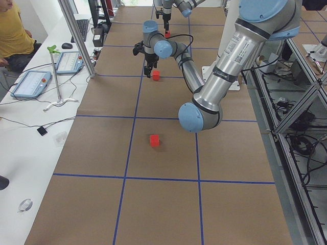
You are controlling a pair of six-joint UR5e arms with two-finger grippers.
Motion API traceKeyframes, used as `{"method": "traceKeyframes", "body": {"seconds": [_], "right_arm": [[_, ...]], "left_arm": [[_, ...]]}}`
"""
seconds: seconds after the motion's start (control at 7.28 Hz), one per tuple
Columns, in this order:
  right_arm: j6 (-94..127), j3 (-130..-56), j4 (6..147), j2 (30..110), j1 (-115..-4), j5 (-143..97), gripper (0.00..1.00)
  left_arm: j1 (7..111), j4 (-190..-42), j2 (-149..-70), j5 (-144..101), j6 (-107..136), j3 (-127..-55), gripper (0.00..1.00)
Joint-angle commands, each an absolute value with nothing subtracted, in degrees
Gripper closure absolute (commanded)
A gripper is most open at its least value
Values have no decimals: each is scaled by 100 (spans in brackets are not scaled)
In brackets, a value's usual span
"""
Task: Form red blocks into L shape at center
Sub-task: 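Lower the right gripper onto the red cube and grasp it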
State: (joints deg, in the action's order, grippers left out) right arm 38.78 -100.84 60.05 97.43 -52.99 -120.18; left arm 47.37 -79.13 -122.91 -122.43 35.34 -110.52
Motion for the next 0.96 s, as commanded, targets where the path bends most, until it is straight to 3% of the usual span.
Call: {"method": "traceKeyframes", "body": {"seconds": [0.0,0.82], "right_arm": [[3876,-9941,5977,9721,-5291,-11979,0],[3955,-9844,5941,9703,-5151,-11918,1]], "left_arm": [[4737,-7928,-12313,-12243,3525,-10996,0],[4729,-7937,-12322,-12234,3507,-10934,0]]}}
